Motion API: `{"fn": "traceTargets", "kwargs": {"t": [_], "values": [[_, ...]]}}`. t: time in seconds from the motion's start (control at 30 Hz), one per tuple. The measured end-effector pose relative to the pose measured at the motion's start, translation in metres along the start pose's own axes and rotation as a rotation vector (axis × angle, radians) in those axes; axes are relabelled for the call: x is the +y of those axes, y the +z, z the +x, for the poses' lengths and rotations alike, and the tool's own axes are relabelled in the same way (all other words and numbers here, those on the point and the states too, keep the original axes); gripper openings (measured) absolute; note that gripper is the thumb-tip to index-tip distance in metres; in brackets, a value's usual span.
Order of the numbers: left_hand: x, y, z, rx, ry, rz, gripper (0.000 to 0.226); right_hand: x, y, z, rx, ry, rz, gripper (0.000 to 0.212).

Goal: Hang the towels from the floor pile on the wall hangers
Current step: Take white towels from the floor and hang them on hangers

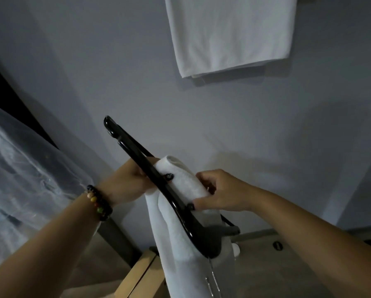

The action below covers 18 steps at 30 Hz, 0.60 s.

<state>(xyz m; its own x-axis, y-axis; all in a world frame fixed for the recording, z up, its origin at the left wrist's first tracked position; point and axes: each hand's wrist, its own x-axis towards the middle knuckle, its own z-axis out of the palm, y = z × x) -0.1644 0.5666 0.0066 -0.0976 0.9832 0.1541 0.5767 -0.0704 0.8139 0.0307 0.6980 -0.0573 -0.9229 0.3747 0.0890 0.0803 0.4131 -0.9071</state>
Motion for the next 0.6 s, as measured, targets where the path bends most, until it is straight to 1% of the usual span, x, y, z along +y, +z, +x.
{"fn": "traceTargets", "kwargs": {"t": [0.07,0.2,0.3,0.37,0.4,0.47,0.5,0.53,0.6], "values": [[-0.003,-0.002,-0.002,0.013,-0.030,-0.029,0.022,0.017,0.005,-0.002,-0.054,0.059,-0.035,0.033],[-0.013,-0.008,-0.005,0.085,-0.057,-0.038,0.018,0.044,0.009,0.000,-0.048,0.095,-0.203,0.039],[-0.027,-0.011,-0.011,0.229,-0.078,-0.074,0.014,0.057,0.006,0.004,-0.091,0.126,-0.387,0.044],[-0.037,-0.013,-0.015,0.338,-0.102,-0.114,0.014,0.063,0.005,0.008,-0.082,0.116,-0.512,0.036],[-0.042,-0.014,-0.018,0.376,-0.116,-0.166,0.018,0.065,0.004,0.010,-0.063,0.090,-0.577,0.032],[-0.054,-0.015,-0.025,0.431,-0.135,-0.268,0.046,0.065,0.000,0.015,0.014,0.007,-0.684,0.031],[-0.060,-0.016,-0.028,0.446,-0.132,-0.313,0.055,0.067,-0.003,0.019,0.076,-0.072,-0.735,0.033],[-0.063,-0.015,-0.032,0.459,-0.133,-0.358,0.058,0.069,-0.005,0.023,0.151,-0.174,-0.796,0.034],[-0.074,-0.013,-0.037,0.497,-0.141,-0.427,0.047,0.075,-0.009,0.031,0.306,-0.360,-0.944,0.031]]}}
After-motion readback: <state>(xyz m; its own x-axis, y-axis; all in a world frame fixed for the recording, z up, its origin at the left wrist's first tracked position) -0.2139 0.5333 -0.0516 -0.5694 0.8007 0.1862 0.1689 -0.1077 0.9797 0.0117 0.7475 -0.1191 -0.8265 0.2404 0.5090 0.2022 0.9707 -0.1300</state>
